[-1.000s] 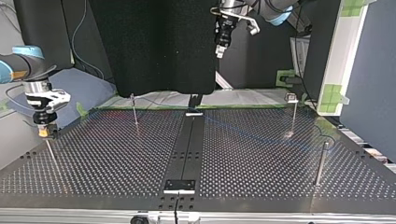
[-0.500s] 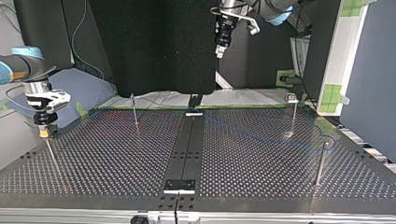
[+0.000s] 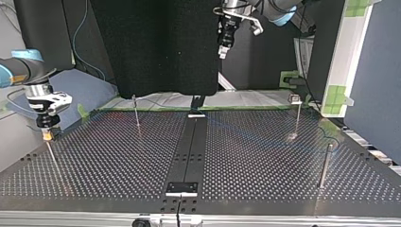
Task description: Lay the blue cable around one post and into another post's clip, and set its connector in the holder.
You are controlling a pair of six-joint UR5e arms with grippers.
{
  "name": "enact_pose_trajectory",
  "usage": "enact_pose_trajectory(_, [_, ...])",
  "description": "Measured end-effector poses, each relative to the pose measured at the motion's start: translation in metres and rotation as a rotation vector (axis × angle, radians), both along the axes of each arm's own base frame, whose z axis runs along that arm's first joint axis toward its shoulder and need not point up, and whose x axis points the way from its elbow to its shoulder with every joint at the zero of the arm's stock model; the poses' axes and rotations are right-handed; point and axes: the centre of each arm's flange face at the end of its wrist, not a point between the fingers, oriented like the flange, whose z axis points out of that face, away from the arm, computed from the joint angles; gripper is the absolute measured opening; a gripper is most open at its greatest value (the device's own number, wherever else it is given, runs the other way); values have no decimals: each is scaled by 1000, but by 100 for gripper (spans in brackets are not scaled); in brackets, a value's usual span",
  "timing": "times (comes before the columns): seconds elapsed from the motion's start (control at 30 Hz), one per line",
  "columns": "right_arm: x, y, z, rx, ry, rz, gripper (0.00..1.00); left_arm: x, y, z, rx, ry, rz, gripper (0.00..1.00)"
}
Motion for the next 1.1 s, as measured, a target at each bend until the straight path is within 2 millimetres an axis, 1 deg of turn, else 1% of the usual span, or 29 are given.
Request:
enact_pose_trajectory(0.2, [-1, 0, 1, -10, 8, 27, 14, 0, 0, 0, 0, 0, 0, 98])
enact_pose_trajectory(0.57, [-11, -2, 0, -12, 25, 19, 14, 0, 0, 0, -1, 0, 1, 98])
enact_pose_trajectory(1.1, [-10, -2, 0, -24, 27, 47, 14, 0, 0, 0, 0, 0, 1, 98])
